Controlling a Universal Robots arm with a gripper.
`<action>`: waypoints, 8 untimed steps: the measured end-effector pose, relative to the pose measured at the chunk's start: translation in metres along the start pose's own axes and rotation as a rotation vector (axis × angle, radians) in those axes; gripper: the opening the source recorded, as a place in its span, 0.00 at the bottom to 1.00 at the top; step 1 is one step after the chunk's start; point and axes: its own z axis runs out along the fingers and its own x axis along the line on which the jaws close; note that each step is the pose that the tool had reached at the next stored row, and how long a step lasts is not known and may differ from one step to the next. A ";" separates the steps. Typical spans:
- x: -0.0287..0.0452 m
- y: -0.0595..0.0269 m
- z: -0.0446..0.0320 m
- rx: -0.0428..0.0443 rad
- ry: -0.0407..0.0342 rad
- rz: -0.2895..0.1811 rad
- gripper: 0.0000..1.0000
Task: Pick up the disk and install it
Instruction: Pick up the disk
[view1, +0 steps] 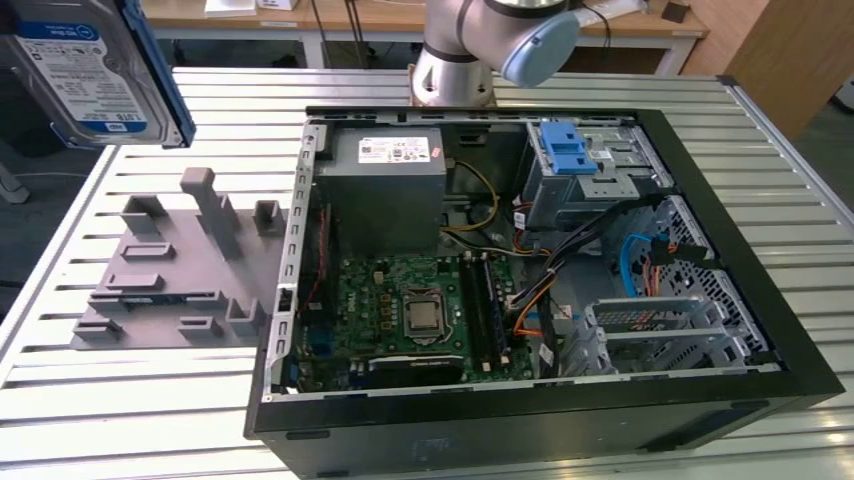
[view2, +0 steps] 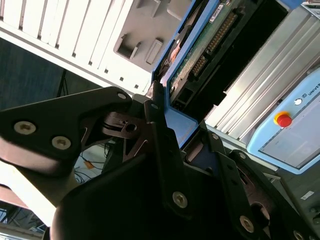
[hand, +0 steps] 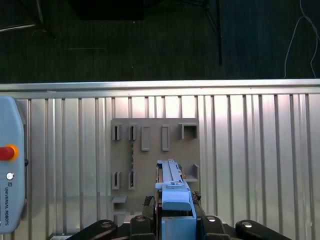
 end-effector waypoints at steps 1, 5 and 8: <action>0.0007 -0.0015 0.0000 0.0000 0.0000 0.000 0.37; 0.0030 -0.0079 -0.0002 0.0001 -0.0001 0.000 0.37; 0.0045 -0.0126 -0.0005 0.0000 0.0000 0.000 0.37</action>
